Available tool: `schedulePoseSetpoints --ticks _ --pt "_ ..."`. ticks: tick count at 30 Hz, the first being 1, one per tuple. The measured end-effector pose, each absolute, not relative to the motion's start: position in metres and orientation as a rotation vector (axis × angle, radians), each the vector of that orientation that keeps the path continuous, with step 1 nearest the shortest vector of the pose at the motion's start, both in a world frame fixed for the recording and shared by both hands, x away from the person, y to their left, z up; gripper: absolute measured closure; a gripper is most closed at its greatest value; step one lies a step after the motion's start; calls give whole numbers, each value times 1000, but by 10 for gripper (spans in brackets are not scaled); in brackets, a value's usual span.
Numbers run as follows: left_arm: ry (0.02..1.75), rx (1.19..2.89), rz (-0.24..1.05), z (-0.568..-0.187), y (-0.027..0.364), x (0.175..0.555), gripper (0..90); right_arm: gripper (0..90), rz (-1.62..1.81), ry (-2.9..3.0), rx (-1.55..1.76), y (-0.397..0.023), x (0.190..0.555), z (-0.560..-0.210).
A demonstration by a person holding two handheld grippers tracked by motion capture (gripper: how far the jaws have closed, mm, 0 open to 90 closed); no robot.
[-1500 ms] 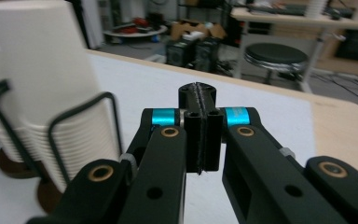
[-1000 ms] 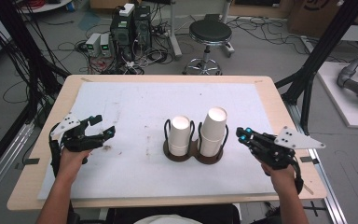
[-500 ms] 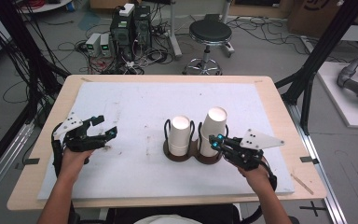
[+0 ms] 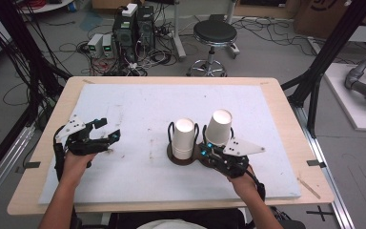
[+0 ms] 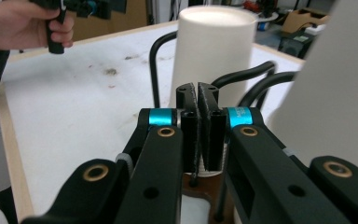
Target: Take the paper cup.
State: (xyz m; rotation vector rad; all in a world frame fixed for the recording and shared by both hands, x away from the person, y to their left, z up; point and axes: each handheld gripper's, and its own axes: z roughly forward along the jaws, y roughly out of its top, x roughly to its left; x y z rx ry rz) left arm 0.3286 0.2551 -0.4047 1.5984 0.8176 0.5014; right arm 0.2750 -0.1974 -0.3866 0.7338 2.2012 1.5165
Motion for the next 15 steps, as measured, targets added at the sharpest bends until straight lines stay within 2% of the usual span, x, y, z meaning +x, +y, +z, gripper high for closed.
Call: schedulePoseSetpoints --ticks 7,11,15 --pt "815 1604 499 -405 254 329 209 860 1465 2251 767 -178 279 -402" --pt "812 1606 498 -405 253 328 209 900 1442 2258 778 -168 279 -410" --pt "812 1607 499 -405 253 328 209 900 1447 2260 778 -160 278 -414"
